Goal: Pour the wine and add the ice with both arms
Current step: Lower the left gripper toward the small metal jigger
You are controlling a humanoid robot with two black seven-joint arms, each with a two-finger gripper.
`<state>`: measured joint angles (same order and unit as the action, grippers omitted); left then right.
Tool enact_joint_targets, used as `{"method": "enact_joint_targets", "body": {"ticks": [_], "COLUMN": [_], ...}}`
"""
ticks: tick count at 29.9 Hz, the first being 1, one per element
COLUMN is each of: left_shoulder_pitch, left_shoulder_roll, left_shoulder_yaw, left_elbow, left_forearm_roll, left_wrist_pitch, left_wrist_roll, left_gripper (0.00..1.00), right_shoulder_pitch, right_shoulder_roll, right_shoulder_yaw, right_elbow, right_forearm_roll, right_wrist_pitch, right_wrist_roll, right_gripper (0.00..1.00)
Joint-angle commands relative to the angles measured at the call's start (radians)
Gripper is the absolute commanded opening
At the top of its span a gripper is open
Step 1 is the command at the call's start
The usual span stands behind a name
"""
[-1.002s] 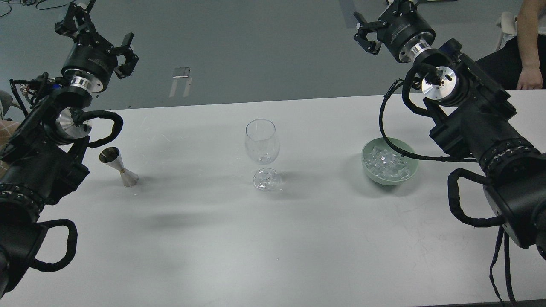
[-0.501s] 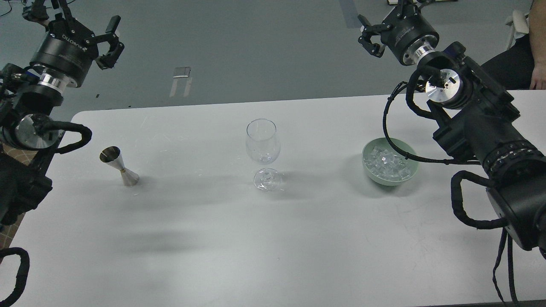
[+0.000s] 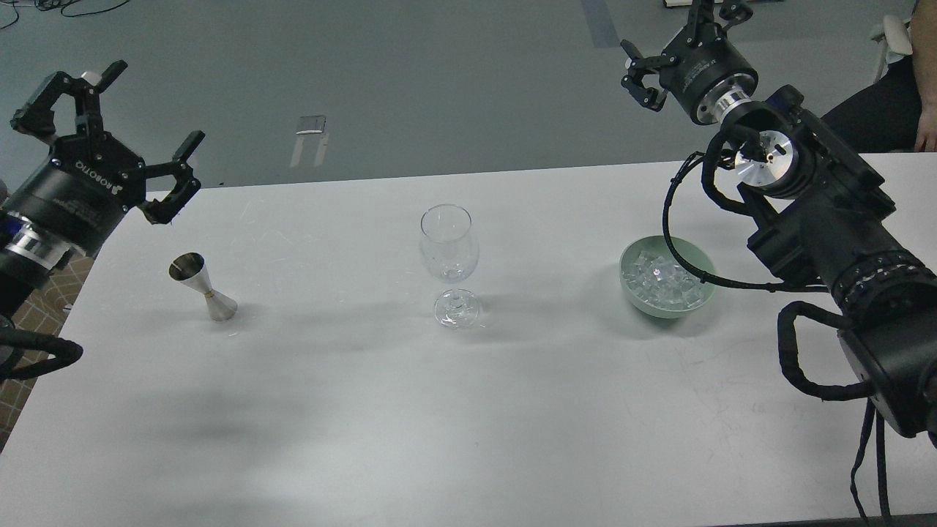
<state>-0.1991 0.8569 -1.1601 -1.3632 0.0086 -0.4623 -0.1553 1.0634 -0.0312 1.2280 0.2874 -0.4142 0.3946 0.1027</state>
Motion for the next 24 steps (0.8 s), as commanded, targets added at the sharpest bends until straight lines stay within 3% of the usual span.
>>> {"method": "enact_joint_targets", "body": {"ticks": [1,4,11,13,16,24], "left_shoulder_pitch": [0.113,0.173,0.239,0.274,0.309,0.412], "left_shoulder_roll": [-0.021,-0.027,-0.056,-0.071,-0.107,-0.200], "left_shoulder_yaw": [-0.044,-0.044,-0.046,-0.047,-0.056,-0.079], "left_elbow": [-0.002,-0.002,-0.005,-0.005,-0.004,0.004], "left_forearm_roll": [-0.132,-0.223,-0.233,-0.234,-0.251,-0.302], "left_wrist_pitch": [0.013,0.040,0.014,0.017,0.016,0.039], "left_wrist_roll": [0.000,0.003,0.011,0.066,0.111,0.148], "left_gripper": [0.96,0.97,0.98,0.98,0.97,0.93], "right_shoulder_pitch": [-0.005,-0.006,-0.008,-0.007,-0.008,-0.034], "right_shoulder_roll": [0.001,0.001,0.001,0.001,0.001,0.001], "right_shoulder_yaw": [0.001,0.001,-0.001,-0.001,-0.001,-0.001], "right_elbow": [0.001,-0.001,-0.001,-0.001,-0.001,0.001], "right_forearm_roll": [0.000,0.000,0.000,-0.002,-0.002,-0.002], "right_wrist_pitch": [0.000,-0.002,-0.002,-0.002,-0.002,-0.003], "right_wrist_roll": [0.000,0.000,0.002,0.002,0.002,0.002], "right_gripper": [1.00,1.00,1.00,1.00,1.00,1.00]}}
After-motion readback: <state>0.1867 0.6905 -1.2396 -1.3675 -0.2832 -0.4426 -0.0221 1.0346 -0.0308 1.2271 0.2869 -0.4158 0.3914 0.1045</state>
